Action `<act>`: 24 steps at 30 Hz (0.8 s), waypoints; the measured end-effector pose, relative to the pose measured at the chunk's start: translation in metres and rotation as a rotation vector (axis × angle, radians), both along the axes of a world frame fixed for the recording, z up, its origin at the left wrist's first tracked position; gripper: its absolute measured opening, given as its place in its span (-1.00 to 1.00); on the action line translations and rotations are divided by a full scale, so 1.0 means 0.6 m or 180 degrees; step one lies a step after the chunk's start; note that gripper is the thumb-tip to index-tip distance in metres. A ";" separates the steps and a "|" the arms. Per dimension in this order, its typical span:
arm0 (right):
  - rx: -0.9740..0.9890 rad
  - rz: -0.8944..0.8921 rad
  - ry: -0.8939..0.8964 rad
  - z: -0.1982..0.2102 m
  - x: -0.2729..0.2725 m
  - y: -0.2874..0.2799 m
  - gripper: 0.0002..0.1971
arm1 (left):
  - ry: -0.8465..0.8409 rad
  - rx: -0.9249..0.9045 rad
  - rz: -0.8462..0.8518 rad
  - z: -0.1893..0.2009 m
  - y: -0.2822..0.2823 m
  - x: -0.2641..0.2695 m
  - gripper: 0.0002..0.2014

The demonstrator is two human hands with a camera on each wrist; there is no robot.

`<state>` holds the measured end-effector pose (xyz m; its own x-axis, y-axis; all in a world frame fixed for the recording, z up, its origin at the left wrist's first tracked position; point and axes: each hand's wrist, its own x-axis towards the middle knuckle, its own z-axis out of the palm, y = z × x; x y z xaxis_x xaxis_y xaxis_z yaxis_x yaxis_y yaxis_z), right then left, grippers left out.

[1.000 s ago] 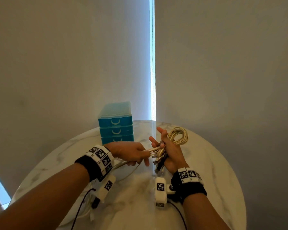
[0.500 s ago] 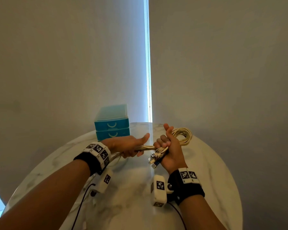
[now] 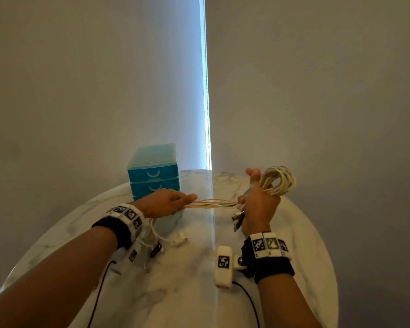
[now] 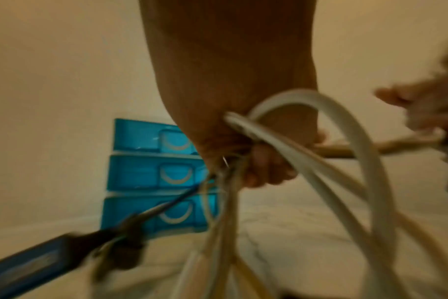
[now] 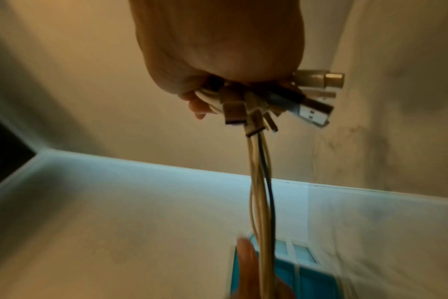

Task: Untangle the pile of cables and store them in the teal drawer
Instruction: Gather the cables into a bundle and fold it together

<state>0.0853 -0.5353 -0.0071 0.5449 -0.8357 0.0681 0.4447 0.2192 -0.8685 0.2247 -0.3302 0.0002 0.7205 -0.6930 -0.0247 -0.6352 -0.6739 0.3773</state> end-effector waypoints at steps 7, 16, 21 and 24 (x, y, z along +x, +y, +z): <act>0.0525 -0.0300 -0.0377 -0.013 0.003 -0.032 -0.76 | 0.1599 -0.0378 -0.0619 0.046 0.050 0.005 -0.73; 0.1573 0.0053 -0.0918 -0.031 0.002 -0.053 -0.71 | 0.2992 -0.1470 -0.0759 0.053 0.062 -0.034 -0.35; 0.1485 0.0364 -0.0821 -0.034 0.012 -0.028 -0.70 | 0.1396 -0.0232 0.0264 0.085 0.057 -0.036 -0.01; 0.1283 0.0538 -0.0860 -0.026 0.013 -0.021 -0.70 | -0.0326 0.0742 0.0544 0.089 0.070 -0.016 -0.13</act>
